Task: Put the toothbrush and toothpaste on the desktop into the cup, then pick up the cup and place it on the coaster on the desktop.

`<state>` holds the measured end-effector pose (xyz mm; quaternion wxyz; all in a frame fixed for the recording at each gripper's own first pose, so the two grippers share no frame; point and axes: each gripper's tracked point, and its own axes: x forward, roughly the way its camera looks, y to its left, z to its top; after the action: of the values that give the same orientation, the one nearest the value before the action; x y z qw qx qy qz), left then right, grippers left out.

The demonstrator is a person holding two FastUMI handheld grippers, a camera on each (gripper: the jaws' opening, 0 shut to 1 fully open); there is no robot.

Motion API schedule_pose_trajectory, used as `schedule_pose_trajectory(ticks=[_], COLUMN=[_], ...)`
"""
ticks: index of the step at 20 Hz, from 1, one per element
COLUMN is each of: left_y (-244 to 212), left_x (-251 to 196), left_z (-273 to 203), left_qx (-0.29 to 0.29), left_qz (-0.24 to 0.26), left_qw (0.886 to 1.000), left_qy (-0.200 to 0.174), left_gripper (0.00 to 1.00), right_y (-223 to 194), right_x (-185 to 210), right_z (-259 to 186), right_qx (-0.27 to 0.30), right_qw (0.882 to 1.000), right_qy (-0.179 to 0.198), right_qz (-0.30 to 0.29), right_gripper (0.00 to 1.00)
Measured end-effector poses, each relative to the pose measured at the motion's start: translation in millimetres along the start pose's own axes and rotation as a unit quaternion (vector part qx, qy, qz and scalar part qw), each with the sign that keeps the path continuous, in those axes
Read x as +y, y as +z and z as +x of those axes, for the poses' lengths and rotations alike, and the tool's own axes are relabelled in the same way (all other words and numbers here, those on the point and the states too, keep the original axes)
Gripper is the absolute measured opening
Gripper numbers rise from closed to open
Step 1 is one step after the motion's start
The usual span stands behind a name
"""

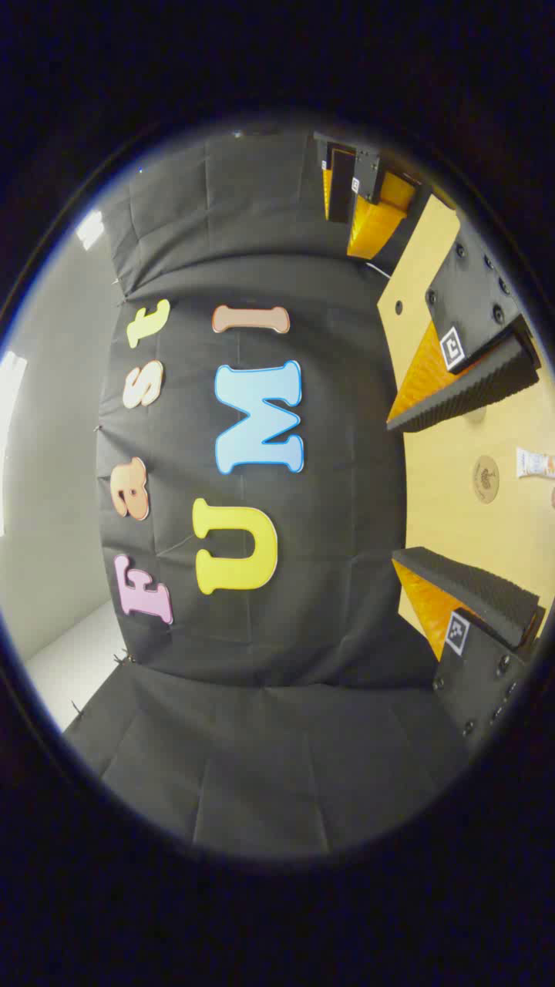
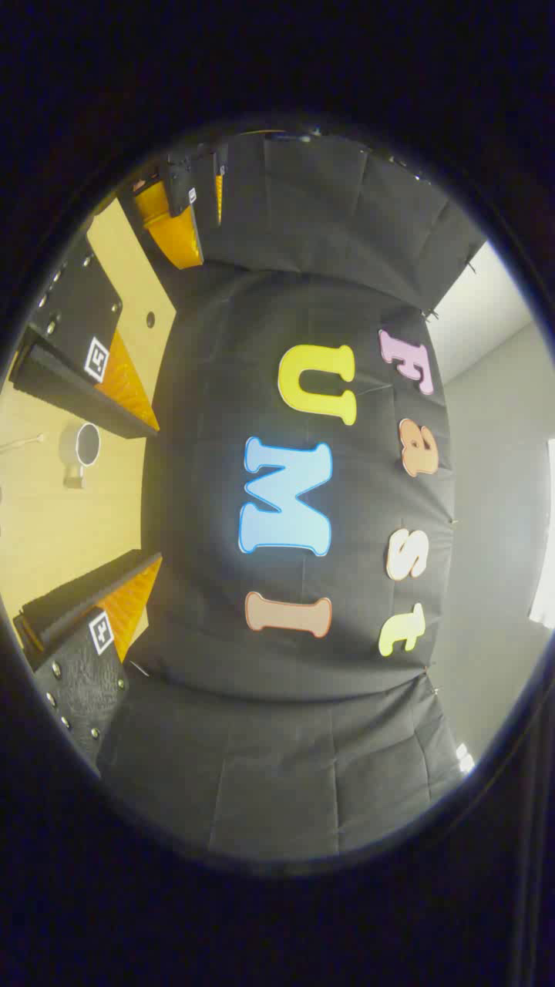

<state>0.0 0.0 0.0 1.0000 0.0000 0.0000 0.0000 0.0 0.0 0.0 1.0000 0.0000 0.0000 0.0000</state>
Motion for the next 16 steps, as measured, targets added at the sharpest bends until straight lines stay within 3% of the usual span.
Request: schedule_pose_trajectory(ticks=[10,16], left_y=[10,10], left_x=[0,2], left_z=[8,9], left_qx=[-0.012,-0.006], left_qz=[0.024,0.027], left_qw=[0.999,0.999], left_qy=[0.018,0.019], left_gripper=[0.97,0.97], right_y=[-6,-12], right_x=[6,-1], right_z=[13,17], right_qx=[0.014,0.022], right_qw=[0.999,0.999], right_qy=[0.033,0.028], right_qz=[0.008,0.016], right_gripper=[0.92,0.92])
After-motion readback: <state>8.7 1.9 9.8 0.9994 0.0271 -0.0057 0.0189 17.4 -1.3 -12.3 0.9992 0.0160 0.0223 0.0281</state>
